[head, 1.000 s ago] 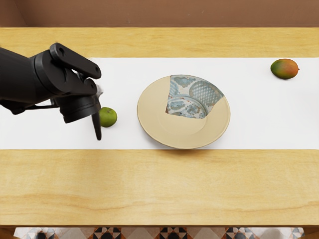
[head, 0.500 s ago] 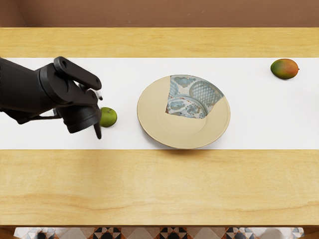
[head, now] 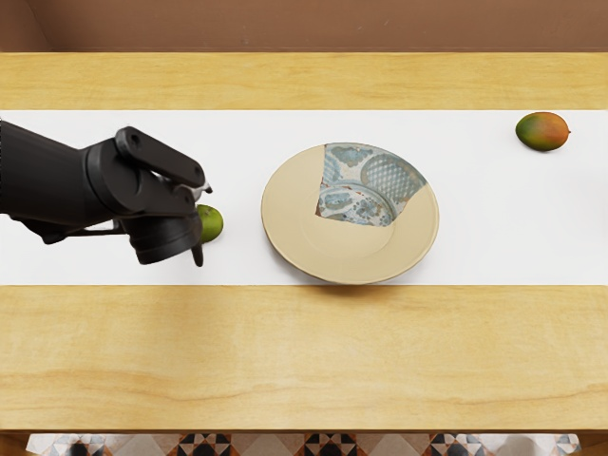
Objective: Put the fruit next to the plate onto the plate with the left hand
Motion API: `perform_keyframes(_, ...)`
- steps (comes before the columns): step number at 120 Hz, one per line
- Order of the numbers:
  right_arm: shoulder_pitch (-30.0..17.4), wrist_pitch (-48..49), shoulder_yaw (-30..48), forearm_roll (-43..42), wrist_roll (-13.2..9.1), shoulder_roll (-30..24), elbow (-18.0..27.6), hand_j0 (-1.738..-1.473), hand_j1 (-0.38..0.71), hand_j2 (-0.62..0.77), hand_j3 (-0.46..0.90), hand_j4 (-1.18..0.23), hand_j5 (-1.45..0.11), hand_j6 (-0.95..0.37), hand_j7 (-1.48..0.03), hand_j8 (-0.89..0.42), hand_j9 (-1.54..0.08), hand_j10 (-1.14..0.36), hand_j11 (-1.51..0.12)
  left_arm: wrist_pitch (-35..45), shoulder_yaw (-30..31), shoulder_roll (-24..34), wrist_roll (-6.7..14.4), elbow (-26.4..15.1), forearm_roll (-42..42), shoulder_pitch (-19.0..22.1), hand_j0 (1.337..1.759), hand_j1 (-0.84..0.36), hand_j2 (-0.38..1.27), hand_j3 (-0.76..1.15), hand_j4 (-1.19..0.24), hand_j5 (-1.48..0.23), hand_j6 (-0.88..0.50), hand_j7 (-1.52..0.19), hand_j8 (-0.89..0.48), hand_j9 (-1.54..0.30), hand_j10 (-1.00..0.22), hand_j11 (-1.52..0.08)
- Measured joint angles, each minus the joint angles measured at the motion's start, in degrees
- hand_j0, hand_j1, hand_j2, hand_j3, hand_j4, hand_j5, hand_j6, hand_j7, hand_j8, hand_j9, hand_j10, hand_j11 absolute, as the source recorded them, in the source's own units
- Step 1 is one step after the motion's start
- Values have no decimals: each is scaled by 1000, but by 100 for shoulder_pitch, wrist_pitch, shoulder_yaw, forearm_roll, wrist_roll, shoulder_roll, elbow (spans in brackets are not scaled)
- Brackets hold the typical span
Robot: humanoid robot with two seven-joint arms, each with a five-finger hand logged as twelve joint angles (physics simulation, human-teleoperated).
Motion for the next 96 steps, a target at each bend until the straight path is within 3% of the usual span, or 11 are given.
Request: perform_keyframes(96,0,1,0,0,0,0,0,-1658,-331,-3,0,-15,-20,-15,-20,-15,-20,-15,-20,0,-14,0,1,232,686,327,1658,44,51,0,-255,-331,-255,-331,-255,-331,-255,-331)
